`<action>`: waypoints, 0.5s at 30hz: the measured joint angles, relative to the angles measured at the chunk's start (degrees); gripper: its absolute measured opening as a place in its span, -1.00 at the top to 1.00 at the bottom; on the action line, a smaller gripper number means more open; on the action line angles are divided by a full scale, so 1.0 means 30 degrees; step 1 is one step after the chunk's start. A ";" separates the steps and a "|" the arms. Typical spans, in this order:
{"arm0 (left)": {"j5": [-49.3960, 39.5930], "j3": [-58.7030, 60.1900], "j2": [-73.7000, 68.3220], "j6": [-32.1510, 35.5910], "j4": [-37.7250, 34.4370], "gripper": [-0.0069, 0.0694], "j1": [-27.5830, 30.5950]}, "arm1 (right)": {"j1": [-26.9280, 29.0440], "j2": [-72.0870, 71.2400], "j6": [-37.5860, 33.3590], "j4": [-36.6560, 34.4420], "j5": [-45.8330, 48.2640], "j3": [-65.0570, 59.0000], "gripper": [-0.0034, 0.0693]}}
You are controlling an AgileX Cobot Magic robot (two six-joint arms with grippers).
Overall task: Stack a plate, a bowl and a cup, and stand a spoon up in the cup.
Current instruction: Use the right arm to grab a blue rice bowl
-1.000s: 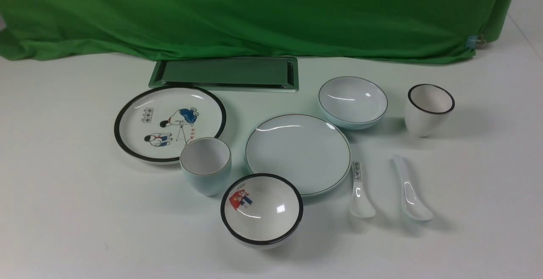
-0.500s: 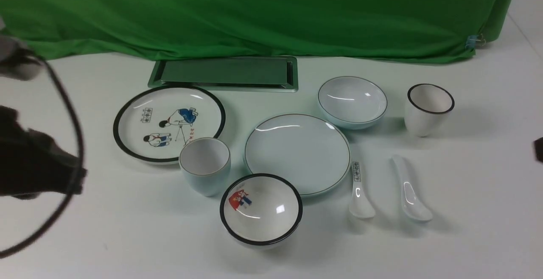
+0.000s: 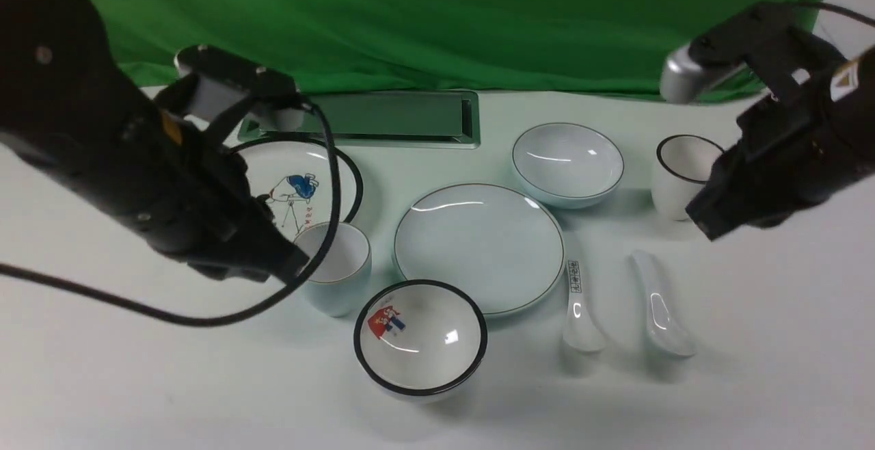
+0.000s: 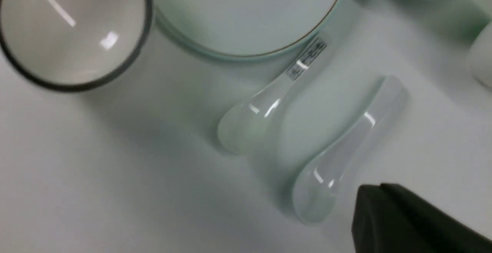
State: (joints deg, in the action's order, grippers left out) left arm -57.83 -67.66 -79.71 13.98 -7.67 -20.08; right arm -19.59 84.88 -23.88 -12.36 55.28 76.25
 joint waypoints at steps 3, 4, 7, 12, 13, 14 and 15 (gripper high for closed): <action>0.0675 -0.0437 -0.0409 0.0000 0.0000 0.89 0.0000 | 0.0500 0.2615 0.0263 0.0096 0.0104 0.2379 0.88; 0.0840 -0.0437 -0.0434 0.0000 0.0000 0.89 0.0000 | 0.0532 0.3253 0.0374 0.0107 0.0104 0.2992 0.88; 0.1414 -0.0460 -0.0518 0.0000 0.0000 0.89 0.0000 | 0.0652 0.5530 0.0524 0.0173 0.0104 0.5460 0.86; 0.2005 -0.0467 -0.0516 0.0000 0.0000 0.89 0.0000 | 0.0764 0.9449 0.1640 0.0909 0.0091 0.9690 0.50; 0.2005 -0.0467 -0.0516 0.0000 0.0000 0.89 0.0000 | 0.0786 0.9604 0.1750 0.0956 0.0091 1.0052 0.47; 0.2030 -0.0467 -0.0516 0.0000 0.0000 0.89 0.0000 | 0.1042 1.0949 0.2096 0.1113 0.0130 1.1441 0.19; 0.2030 -0.0467 -0.0516 0.0000 0.0000 0.89 0.0000 | 0.1221 1.1648 0.2212 0.1163 0.0129 1.2264 0.03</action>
State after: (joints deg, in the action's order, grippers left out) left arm -51.74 -69.06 -81.25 13.98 -7.67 -20.08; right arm -15.93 119.82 -17.24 -8.87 55.66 113.04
